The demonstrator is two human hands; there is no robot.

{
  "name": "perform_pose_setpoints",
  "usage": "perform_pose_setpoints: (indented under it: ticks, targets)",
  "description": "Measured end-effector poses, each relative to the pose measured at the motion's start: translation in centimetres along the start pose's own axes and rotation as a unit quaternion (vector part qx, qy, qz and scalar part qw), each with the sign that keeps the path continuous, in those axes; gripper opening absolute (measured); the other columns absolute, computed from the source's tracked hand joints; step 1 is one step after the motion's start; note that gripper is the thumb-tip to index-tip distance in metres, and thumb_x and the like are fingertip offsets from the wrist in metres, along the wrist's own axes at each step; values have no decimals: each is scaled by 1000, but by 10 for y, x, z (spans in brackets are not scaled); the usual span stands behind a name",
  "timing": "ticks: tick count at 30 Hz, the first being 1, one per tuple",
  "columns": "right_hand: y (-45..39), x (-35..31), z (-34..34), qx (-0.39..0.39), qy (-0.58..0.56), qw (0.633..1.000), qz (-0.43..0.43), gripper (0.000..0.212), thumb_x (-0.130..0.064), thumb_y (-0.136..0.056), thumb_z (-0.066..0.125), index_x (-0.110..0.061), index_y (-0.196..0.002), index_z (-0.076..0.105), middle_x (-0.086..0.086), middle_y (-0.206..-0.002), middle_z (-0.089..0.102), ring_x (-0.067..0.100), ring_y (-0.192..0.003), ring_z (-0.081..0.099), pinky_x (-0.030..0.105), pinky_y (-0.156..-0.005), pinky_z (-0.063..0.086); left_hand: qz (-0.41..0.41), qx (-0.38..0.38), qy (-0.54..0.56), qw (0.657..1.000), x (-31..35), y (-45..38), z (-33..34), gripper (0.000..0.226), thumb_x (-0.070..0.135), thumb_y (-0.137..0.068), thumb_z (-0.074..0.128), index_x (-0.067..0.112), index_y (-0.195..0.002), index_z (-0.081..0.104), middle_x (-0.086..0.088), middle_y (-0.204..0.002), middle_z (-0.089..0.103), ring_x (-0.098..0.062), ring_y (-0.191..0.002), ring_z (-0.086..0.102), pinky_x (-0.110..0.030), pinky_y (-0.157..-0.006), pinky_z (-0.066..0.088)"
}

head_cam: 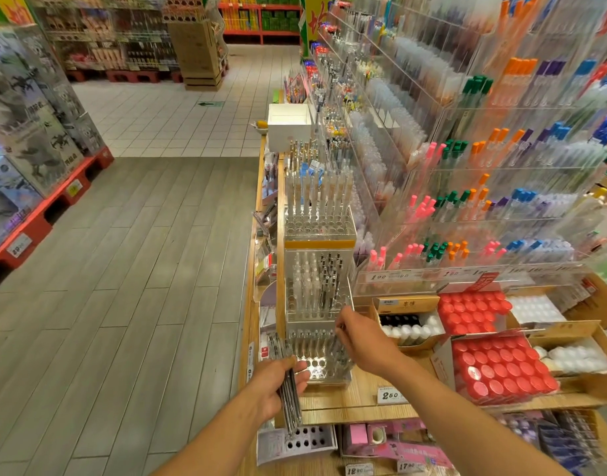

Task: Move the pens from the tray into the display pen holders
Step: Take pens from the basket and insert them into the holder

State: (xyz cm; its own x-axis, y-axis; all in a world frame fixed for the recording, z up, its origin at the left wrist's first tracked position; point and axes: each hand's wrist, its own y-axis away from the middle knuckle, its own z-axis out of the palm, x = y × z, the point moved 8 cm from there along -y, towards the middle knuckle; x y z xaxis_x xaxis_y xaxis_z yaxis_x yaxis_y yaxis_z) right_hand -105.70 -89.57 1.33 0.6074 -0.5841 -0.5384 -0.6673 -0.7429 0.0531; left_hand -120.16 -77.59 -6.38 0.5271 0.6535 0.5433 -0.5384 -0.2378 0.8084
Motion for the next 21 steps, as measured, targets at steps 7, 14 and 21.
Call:
perform_pose_setpoints:
  ticks: [7, 14, 21]
  targets:
    - [-8, 1, 6, 0, 35, 999, -16, 10, -27, -99, 45, -27, -91, 40, -9, -83, 53, 10, -71, 52, 30, -62, 46, 9, -7, -4, 1000, 3, -2, 3, 21, 3, -98, 55, -5, -117, 60, -16, -96, 76, -26, -83, 74, -36, -71, 57]
    - [-8, 3, 11, -16, 60, 998, -13, 11, -21, -95, 50, -25, -89, 42, -7, -83, 56, 12, -71, 53, 28, -59, 40, 12, -5, -8, 1000, 5, 0, 2, 26, 3, -99, 53, -4, -124, 53, -15, -96, 77, -25, -85, 75, -33, -57, 58]
    - [-9, -3, 25, -21, 144, 989, -2, 16, -7, -89, 53, -10, -93, 68, 3, -96, 64, 21, -88, 60, 35, -73, 53, 19, -26, -17, 999, 7, -1, 9, 21, 2, -100, 50, -6, -119, 52, -17, -91, 77, -26, -79, 76, -35, -63, 61]
